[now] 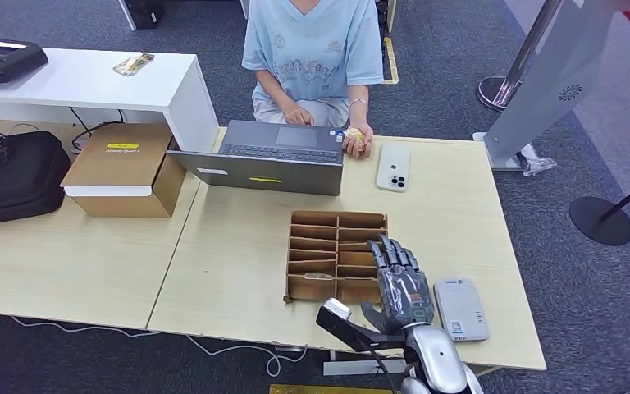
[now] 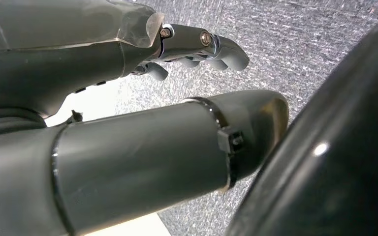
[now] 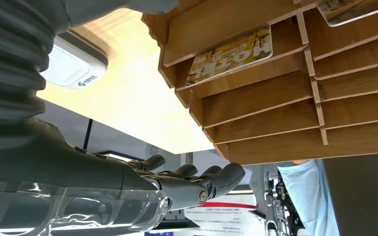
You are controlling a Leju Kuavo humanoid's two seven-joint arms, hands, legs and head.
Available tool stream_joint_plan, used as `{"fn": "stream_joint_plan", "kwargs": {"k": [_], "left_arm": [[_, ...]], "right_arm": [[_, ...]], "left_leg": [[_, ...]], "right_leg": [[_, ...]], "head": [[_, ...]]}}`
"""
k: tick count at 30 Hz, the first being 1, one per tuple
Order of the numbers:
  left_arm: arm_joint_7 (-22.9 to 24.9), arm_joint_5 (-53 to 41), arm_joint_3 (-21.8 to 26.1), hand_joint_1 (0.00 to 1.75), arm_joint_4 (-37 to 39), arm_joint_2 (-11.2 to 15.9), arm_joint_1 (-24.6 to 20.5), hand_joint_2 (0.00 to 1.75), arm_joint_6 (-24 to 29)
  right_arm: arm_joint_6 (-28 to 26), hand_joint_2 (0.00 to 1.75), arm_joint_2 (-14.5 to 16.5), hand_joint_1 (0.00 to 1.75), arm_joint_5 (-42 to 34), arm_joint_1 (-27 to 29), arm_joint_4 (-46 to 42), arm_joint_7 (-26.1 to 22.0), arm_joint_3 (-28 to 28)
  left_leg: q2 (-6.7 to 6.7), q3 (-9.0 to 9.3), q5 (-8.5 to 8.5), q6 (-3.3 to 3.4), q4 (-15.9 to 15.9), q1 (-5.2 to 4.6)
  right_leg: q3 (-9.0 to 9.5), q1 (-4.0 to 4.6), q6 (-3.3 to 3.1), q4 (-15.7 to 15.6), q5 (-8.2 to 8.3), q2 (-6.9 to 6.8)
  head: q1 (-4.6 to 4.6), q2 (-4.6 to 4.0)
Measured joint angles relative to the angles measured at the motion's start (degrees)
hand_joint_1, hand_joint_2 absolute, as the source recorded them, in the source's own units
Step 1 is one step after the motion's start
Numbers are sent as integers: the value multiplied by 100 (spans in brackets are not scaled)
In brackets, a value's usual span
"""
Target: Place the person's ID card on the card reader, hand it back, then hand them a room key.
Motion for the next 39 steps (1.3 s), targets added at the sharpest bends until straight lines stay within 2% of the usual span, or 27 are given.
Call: {"fn": "stream_joint_plan", "kwargs": {"k": [6,20,31,39], "left_arm": [[0,7,-13,0,0,-4,-58,0,-29],[7,50,-13,0,0,-39,-24,0,27],[7,94,-13,0,0,-35,6,0,78],[5,93,-13,0,0,-33,16,0,78]], "right_arm": [[-125,175,-5,27,-95,-256,337,-90,-34],[-314,175,-15,37,-210,-754,1101,-239,-39],[-372,175,-7,36,-192,-936,1362,-207,10],[-427,175,-8,30,-124,-857,1190,-163,11]], "left_leg": [[1,1,0,0,0,0],[0,-1,0,0,0,0],[0,-1,1,0,0,0],[0,-1,0,0,1,0]], "right_leg": [[0,0,0,0,1,2],[0,0,0,0,1,1],[0,0,0,1,1,1],[0,0,0,0,1,1]], "head": [[0,0],[0,0],[0,0],[0,0]]}}
